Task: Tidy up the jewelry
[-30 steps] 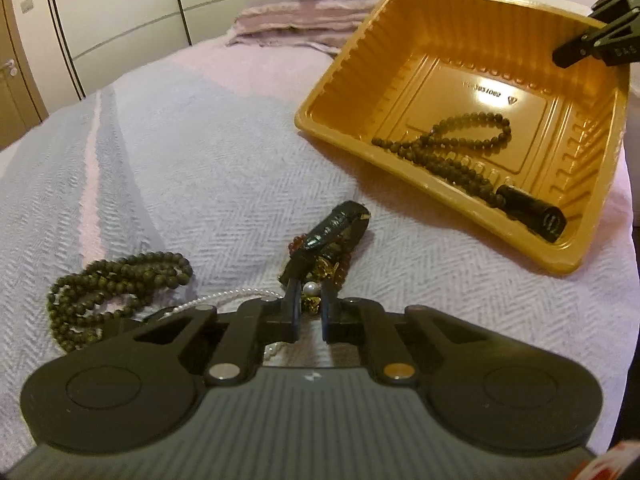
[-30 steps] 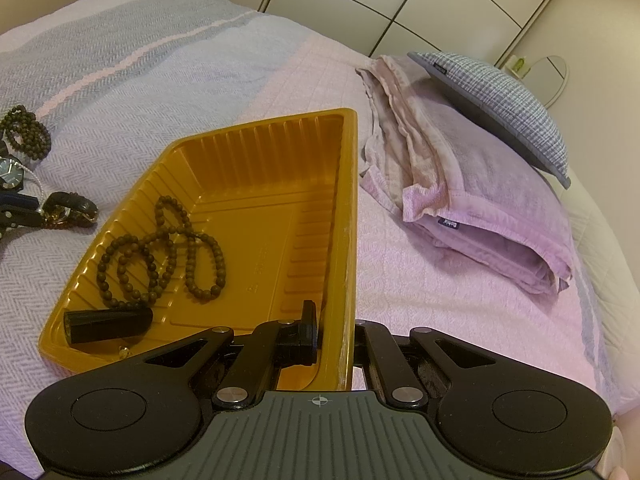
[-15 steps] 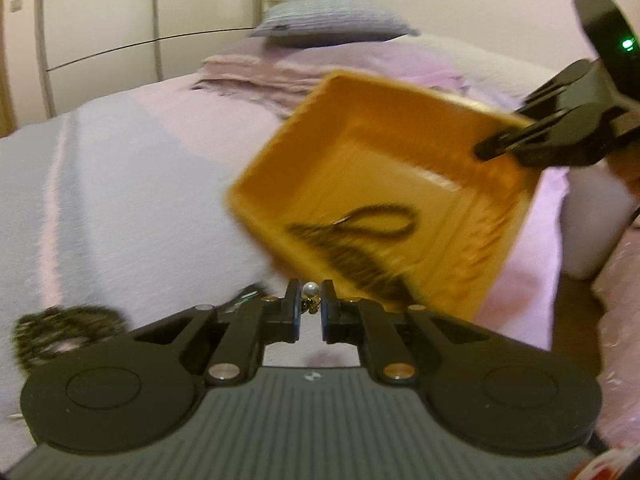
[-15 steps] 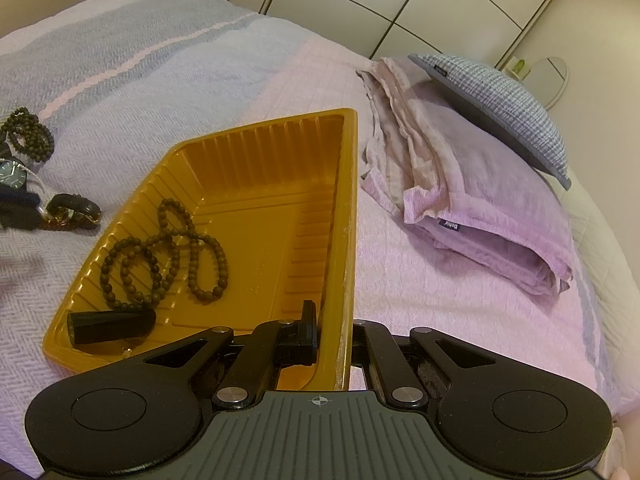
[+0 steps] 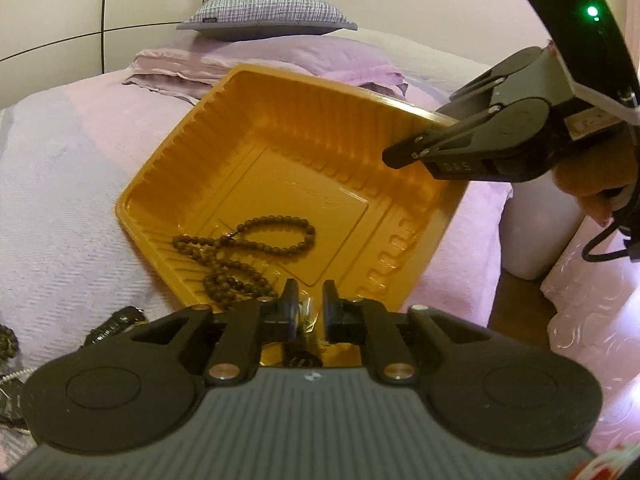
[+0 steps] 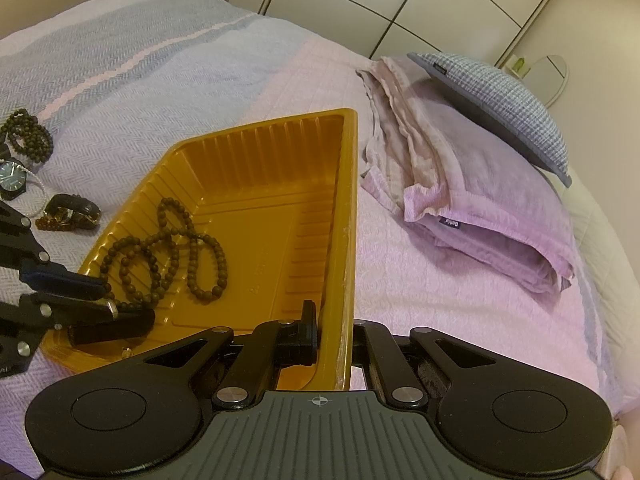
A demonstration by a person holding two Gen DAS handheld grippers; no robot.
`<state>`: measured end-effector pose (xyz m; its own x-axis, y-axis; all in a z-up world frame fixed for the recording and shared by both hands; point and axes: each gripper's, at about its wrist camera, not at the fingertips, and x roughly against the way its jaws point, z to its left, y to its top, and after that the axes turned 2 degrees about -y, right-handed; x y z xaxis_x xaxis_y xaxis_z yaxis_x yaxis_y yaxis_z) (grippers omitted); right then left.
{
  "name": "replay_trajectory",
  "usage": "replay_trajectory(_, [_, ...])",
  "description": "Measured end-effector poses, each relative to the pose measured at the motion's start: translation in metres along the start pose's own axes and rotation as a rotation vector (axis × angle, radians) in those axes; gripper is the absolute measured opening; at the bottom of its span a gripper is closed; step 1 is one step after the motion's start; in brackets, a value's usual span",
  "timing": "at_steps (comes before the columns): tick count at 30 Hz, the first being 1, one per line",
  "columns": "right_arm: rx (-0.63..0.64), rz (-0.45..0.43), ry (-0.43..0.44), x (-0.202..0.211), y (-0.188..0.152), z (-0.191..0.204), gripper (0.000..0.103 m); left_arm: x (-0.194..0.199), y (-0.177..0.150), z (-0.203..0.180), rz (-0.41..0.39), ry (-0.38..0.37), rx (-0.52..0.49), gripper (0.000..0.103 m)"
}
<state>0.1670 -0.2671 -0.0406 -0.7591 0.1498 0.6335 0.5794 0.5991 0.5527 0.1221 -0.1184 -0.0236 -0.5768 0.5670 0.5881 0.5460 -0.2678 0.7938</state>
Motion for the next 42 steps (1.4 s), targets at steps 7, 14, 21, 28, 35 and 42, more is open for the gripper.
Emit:
replay_trajectory(7, [-0.001,-0.004,0.001,0.0,0.0,0.0,0.004,0.029,-0.02,0.014,0.003,0.084,0.0,0.018])
replay_trajectory(14, [0.001,-0.005,-0.001,0.0,-0.001,0.001,0.004,0.054,-0.048,0.064,0.052,0.269,0.053,0.018])
replay_trajectory(21, [0.003,-0.002,-0.002,0.0,0.0,0.001,0.004,0.038,-0.049,0.088,0.1,0.329,0.038,0.018])
replay_trajectory(28, [0.005,0.001,-0.005,-0.001,0.001,0.001,0.004,0.011,-0.049,0.091,0.139,0.327,0.007,0.018])
replay_trajectory(35, [0.006,0.003,-0.006,-0.003,0.001,0.001,0.004,-0.004,-0.051,0.091,0.188,0.364,-0.03,0.017])
replay_trajectory(42, [0.005,0.004,-0.006,-0.003,0.0,0.001,0.004,-0.001,-0.05,0.091,0.182,0.328,-0.011,0.004])
